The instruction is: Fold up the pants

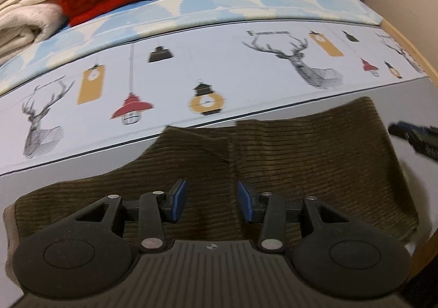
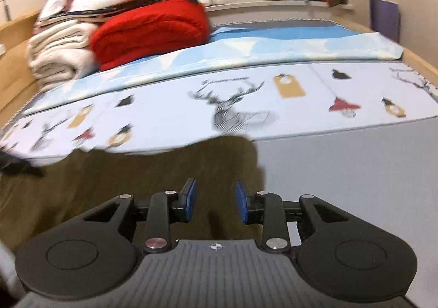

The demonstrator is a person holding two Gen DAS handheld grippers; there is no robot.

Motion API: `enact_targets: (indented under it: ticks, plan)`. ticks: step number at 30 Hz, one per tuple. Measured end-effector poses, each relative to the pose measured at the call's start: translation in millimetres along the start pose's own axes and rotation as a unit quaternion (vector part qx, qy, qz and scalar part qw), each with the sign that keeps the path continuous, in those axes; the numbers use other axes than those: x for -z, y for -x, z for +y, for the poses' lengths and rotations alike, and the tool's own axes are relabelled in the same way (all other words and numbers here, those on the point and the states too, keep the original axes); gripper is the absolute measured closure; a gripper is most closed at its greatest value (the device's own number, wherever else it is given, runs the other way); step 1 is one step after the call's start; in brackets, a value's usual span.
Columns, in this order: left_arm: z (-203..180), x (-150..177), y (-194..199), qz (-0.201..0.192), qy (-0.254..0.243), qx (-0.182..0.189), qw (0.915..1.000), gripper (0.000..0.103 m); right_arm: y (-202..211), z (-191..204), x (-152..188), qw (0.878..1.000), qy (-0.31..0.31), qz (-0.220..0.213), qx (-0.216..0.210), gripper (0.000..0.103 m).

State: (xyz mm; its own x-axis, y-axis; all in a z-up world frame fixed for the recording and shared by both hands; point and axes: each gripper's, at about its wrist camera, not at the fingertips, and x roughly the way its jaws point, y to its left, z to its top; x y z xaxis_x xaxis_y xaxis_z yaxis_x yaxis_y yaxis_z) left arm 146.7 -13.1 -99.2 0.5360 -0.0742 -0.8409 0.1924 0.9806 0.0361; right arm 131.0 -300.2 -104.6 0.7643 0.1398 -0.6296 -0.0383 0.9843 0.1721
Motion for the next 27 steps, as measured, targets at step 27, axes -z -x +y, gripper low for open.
enact_targets:
  ticks: [27]
  plan:
    - [110.0,36.3,53.3,-0.018,0.087,-0.048,0.9949,0.057,-20.0,15.1,42.9,0.987,-0.020,0.122,0.101,0.054]
